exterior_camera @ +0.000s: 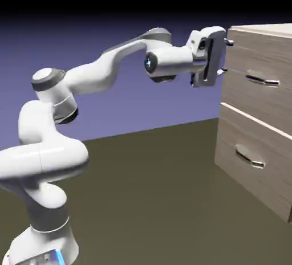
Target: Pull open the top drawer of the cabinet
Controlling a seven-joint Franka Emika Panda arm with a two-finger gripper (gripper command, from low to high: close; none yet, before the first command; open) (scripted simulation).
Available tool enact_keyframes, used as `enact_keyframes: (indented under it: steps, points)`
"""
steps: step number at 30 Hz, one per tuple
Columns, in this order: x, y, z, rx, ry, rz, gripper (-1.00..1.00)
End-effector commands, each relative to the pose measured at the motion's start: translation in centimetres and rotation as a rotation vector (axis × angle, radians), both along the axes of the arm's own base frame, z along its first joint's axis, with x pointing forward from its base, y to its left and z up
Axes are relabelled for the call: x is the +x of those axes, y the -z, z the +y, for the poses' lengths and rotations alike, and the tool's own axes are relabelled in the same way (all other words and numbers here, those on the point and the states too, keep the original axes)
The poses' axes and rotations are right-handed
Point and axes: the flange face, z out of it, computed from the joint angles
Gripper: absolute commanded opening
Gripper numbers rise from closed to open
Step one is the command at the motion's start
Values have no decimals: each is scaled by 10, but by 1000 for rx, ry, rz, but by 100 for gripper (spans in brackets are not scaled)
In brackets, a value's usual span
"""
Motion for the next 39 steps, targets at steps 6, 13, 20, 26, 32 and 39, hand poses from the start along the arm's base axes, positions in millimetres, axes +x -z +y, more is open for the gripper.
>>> enact_keyframes:
  steps: [6,13,20,26,32,39]
  points:
    - [43,49,-23,-94,-12,-2,0]
    - [84,49,-24,-93,-12,-2,-100]
    - [20,49,-24,-93,-12,-2,-100]
    - [-43,49,-24,-93,-12,-2,-100]
    - [-112,49,-24,-93,-12,-2,-100]
    - [-197,49,-24,-93,-12,-2,-100]
